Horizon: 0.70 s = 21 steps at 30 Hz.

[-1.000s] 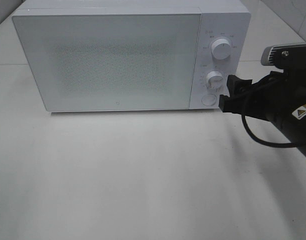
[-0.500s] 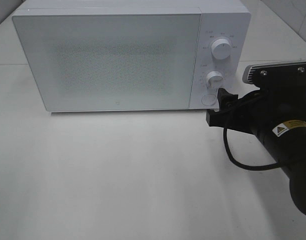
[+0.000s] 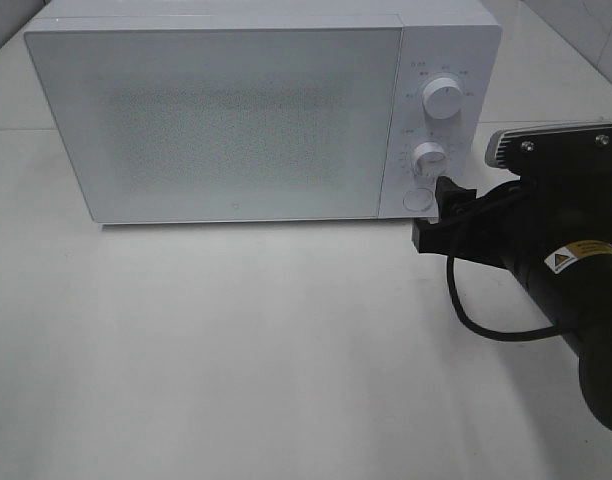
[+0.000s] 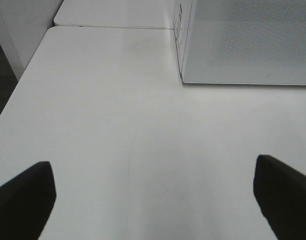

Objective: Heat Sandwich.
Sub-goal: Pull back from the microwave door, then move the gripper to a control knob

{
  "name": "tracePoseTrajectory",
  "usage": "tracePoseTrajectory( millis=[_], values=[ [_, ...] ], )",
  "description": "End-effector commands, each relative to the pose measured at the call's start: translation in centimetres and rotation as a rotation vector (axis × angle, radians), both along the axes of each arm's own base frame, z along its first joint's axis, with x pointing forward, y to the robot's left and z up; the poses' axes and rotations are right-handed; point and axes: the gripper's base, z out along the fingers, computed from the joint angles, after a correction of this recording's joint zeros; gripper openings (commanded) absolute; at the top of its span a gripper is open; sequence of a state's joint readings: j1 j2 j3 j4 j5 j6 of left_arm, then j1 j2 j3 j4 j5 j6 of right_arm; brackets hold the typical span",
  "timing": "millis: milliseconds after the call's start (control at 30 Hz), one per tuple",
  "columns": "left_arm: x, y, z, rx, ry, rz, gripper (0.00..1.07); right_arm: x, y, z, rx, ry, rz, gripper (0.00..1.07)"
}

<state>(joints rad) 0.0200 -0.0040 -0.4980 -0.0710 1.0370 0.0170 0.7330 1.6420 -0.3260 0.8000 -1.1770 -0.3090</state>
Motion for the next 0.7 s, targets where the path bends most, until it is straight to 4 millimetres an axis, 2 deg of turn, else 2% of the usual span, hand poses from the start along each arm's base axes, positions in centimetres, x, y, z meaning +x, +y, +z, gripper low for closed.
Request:
tracePoseTrajectory(
  millis=[33, 300, 433, 567, 700],
  values=[
    [-0.4, 0.0, 0.0, -0.002, -0.026, 0.002, 1.01, 0.1, 0.0, -0.5, -0.009, 0.013, -0.003, 0.74],
    [-0.4, 0.0, 0.0, -0.002, -0.026, 0.002, 1.01, 1.7, 1.3, -1.9, -0.007, 0.035, -0.01, 0.74],
    [-0.4, 0.0, 0.0, -0.002, -0.026, 0.002, 1.01, 2.9, 1.5, -2.3, 0.002, 0.039, -0.008, 0.74],
    [-0.4, 0.0, 0.0, -0.002, -0.026, 0.002, 1.01, 5.0, 2.0, -2.4, -0.004, 0.022, 0.032, 0.74],
    [-0.4, 0.0, 0.0, -0.002, -0.026, 0.002, 1.01, 5.8, 1.8, -2.7, -0.006, 0.035, 0.023, 0.74]
  ],
)
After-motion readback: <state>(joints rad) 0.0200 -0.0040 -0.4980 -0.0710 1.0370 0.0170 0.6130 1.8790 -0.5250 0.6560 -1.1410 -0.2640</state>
